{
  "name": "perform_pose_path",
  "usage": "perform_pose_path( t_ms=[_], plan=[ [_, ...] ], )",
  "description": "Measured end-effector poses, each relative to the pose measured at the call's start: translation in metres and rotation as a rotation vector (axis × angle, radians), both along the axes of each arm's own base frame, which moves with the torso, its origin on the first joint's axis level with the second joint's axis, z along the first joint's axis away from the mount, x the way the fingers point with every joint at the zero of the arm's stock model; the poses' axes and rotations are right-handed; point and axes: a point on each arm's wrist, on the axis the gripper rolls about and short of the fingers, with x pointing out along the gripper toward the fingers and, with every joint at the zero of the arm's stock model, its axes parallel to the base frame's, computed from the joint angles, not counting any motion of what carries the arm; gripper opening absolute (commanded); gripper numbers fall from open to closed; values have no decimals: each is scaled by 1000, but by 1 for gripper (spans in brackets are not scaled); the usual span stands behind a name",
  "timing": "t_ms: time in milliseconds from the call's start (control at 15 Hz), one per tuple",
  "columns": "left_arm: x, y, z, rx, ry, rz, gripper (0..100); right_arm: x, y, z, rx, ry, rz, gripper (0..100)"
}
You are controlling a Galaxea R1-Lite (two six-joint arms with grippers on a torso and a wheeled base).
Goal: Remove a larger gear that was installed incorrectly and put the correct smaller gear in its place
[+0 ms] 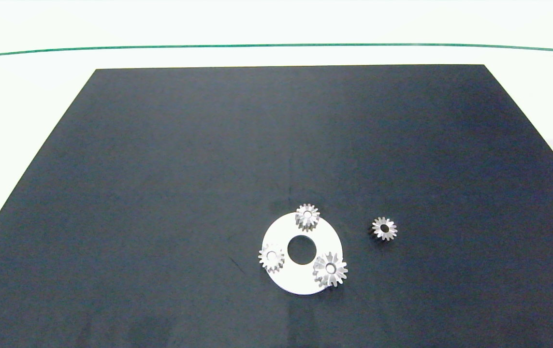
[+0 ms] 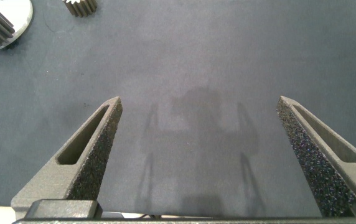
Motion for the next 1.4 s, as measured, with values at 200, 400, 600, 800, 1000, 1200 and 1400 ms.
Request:
perform_pose_path(
  t_ms=[200,400,600,800,1000,1200,1400],
  plan=[
    [0,0,0,0,0,0,100,0,0,0,-10,0,1,100],
    [0,0,0,0,1,0,100,0,0,0,-16,0,-1,100],
    [0,0,0,0,1,0,100,0,0,0,-16,-1,0,100],
    [0,0,0,0,1,-3,100,0,0,0,-17,-1,1,100],
    [0,0,0,0,1,-2,100,0,0,0,-16,0,1,100],
    [0,0,0,0,1,1,100,0,0,0,-15,0,1,100],
    [0,0,0,2,-1,5,100,0,0,0,-15,1,1,100]
  ],
)
